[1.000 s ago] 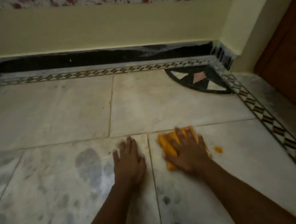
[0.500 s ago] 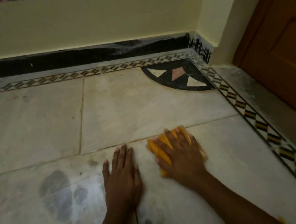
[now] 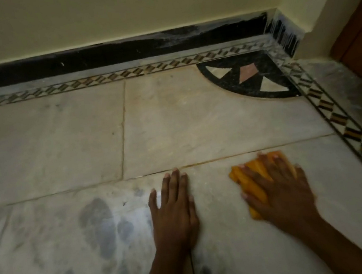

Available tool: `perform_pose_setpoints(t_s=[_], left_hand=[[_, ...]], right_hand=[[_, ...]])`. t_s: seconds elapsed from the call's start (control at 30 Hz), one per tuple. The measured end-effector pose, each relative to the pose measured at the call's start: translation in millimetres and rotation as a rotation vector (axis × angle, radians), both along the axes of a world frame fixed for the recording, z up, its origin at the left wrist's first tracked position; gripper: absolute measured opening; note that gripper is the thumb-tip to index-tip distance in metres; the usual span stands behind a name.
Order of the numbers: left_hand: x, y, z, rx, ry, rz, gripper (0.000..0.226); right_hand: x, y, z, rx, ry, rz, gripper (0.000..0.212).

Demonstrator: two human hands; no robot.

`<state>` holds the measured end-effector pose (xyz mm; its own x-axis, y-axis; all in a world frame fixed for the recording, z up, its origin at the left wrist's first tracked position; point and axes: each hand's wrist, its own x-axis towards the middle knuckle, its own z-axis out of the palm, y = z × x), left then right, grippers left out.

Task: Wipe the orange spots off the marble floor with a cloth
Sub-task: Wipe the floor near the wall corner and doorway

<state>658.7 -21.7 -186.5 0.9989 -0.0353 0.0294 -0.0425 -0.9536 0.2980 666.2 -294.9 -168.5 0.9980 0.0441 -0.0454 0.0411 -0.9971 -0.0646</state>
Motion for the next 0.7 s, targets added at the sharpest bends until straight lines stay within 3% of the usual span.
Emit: perform_pose_setpoints(t_s=[0.07, 0.17, 0.23, 0.37, 0.47, 0.6, 0.63, 0.7], left_hand=[[1.7, 1.9, -2.2, 0.013, -0.017, 0.002, 0.061], [1.9, 3.6, -8.9, 0.041, -0.03, -0.002, 0.062], [1.2, -2.7, -7.9, 0.038, -0.04, -0.012, 0.063], [0.6, 0.2, -3.0, 0.02, -0.013, -0.02, 0.064], [0.3, -2.3, -2.9, 0.013, -0.021, -0.006, 0.064], [2.6, -1.8, -9.4, 0.02, -0.05, -0.006, 0.064], [2.7, -2.0, -10.1, 0.029, -0.046, -0.008, 0.064], [2.7, -0.6, -9.8, 0.041, -0.037, -0.007, 0.064]], right_hand=[[35.5, -13.5, 5.4, -0.033, 0.085, -0.277, 0.077], [108.1, 23.9, 6.7, 0.124, 0.154, -0.596, 0.081], [118.6, 55.6, 3.3, 0.17, 0.113, -0.516, 0.079], [32.1, 60.8, 1.3, 0.101, 0.036, 0.0, 0.071], [3.3, -12.4, -0.3, -0.01, 0.037, -0.166, 0.074], [91.1, -34.9, 13.1, 0.074, 0.128, -0.663, 0.08], [109.5, -19.8, 16.7, 0.108, 0.149, -0.696, 0.081], [116.2, 17.8, 14.7, 0.16, 0.15, -0.506, 0.079]])
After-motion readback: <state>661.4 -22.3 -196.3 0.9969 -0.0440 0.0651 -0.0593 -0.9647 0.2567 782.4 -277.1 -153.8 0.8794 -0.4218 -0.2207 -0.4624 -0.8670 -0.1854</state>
